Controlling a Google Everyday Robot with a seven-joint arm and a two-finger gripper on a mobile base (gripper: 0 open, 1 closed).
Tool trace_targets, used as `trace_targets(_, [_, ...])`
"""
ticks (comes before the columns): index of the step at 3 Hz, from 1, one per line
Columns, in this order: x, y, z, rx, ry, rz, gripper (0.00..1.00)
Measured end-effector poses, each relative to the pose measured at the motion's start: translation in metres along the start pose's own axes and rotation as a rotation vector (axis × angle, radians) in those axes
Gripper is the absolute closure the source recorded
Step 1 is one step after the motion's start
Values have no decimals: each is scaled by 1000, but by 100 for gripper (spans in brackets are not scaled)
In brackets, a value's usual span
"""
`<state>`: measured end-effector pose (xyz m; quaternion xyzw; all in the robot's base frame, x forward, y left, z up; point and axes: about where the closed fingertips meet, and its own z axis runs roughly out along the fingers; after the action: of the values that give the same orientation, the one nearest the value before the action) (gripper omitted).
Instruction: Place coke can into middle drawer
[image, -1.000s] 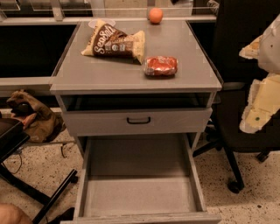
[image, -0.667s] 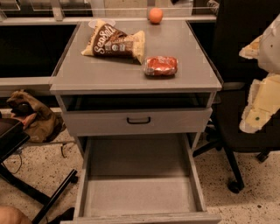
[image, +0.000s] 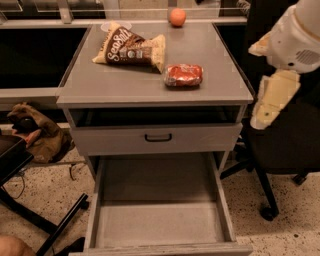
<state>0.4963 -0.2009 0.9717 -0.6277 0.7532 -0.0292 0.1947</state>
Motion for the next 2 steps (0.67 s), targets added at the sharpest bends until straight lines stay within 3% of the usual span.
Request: trace_targets(2, [-20,-112,78,-39,-111,-28,0])
